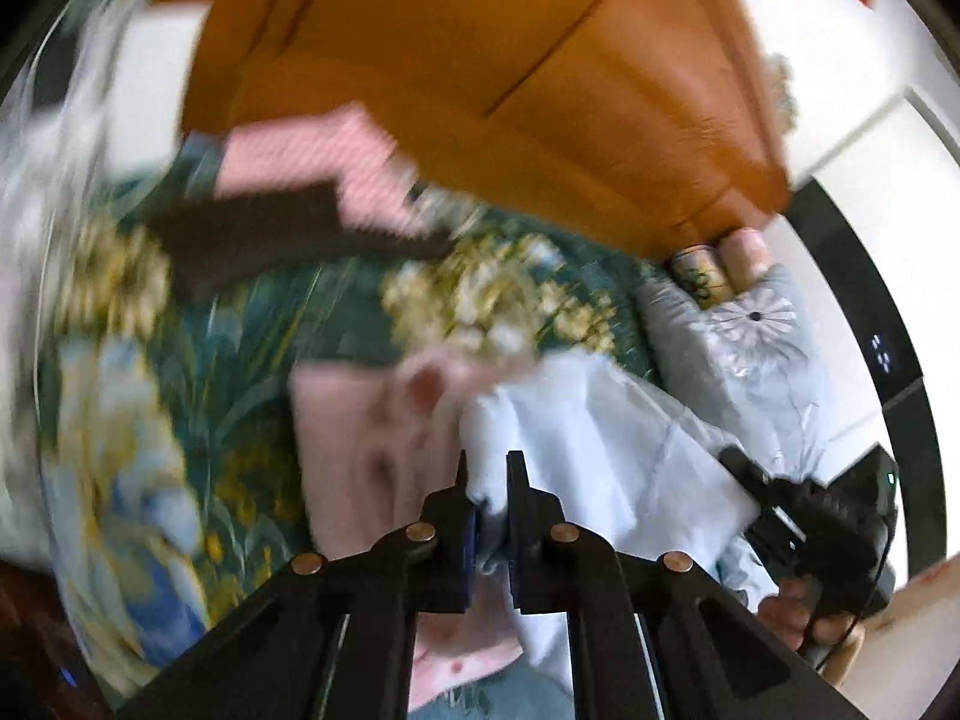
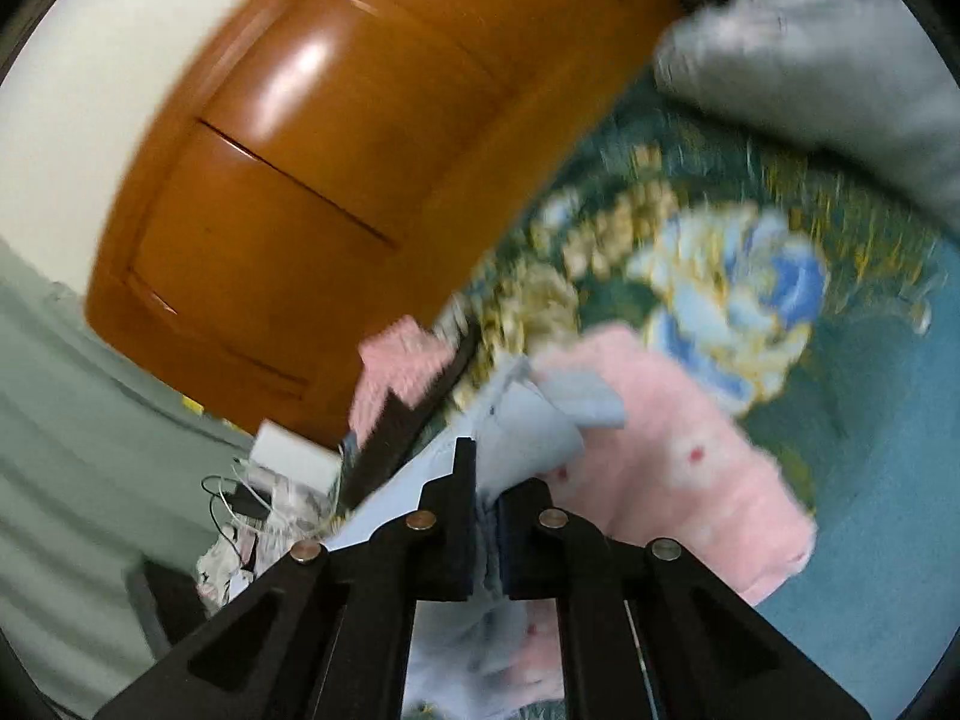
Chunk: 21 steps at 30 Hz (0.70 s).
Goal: Fold clothes
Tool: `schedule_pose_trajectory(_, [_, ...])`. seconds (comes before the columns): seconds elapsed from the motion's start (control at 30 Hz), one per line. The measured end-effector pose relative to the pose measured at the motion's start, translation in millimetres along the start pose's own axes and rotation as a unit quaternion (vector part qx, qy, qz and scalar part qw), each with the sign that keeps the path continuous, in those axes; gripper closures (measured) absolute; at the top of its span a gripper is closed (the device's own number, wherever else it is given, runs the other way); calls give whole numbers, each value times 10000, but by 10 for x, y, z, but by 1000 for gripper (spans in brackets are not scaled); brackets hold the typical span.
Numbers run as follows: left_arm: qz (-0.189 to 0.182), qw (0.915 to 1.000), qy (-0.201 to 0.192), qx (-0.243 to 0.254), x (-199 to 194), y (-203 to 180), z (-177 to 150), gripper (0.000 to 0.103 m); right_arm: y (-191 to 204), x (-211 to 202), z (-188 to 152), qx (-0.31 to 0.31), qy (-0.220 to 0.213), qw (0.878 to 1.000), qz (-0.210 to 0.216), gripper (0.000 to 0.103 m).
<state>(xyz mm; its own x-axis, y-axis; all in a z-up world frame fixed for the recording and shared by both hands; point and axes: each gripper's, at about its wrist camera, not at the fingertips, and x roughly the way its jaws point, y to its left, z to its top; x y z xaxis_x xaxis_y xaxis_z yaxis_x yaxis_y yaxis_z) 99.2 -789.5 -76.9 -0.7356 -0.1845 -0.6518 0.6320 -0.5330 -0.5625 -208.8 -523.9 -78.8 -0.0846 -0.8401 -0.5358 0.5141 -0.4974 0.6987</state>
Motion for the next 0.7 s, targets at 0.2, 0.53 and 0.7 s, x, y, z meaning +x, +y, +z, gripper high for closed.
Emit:
schedule_pose_trajectory(0.2, [788,9958,465,22,456,124,126,91,-518,406,-337,569,791,9936,-564,94])
schedule_pose_trajectory(0.53, [489,9977,-470,-39,-178,127,-513,25,-154,-74,-669,-1260,424,9853,-1070,50])
schedule_pose_trajectory(0.7, [1013,9915,-372,731,-72,-229,-994,19,-55,-19,-1161,-2014,885,9665,-1324,23])
